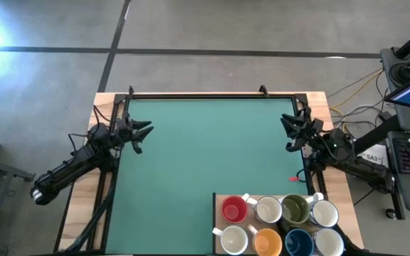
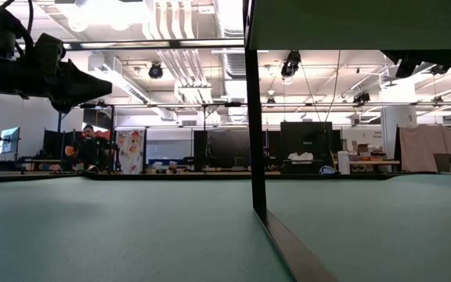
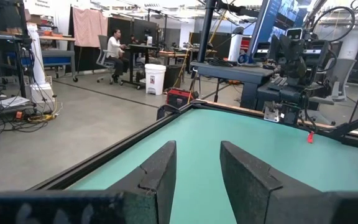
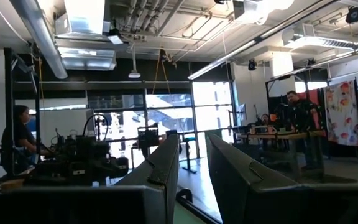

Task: Place coffee mugs
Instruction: Return to Home Position

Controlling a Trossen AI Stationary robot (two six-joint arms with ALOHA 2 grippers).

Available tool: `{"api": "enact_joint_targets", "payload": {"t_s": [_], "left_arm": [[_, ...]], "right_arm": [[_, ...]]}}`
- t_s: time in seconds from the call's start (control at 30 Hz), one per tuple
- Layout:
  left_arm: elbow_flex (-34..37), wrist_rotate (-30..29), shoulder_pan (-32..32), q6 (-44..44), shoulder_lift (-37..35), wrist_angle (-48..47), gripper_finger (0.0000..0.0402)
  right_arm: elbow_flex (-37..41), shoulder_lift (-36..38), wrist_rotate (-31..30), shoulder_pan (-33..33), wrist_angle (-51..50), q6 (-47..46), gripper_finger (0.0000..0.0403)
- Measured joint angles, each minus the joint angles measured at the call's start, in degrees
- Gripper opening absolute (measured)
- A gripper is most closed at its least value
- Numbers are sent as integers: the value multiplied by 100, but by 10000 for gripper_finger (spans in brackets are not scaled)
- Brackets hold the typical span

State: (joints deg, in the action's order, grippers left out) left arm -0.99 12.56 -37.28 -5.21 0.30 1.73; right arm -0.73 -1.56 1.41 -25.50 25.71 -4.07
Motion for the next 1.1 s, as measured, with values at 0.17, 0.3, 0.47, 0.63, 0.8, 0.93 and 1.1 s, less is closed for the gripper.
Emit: {"api": "enact_joint_targets", "payload": {"t_s": [0.17, 0.3, 0.47, 0.63, 0.8, 0.93, 1.1], "left_arm": [[0, 0, 0, 1, 0, 1, 107], [0, 0, -1, 1, 0, 0, 107], [0, 0, -2, 0, 0, 1, 107], [0, 0, 0, 2, 0, 1, 107], [0, 0, -1, 2, 0, 1, 107], [0, 0, -2, 0, 0, 1, 107], [0, 0, -2, 0, 0, 1, 107]], "right_arm": [[0, 2, 0, 0, 47, -43, 73], [0, -11, -2, 0, -124, 14, 73], [0, -14, 0, 0, -331, 18, 73], [2, -42, 0, 0, -322, 17, 73], [2, -44, -1, -1, -319, 16, 73], [2, -48, 0, 0, -319, 16, 73], [2, -48, 0, -1, -320, 15, 73]]}}
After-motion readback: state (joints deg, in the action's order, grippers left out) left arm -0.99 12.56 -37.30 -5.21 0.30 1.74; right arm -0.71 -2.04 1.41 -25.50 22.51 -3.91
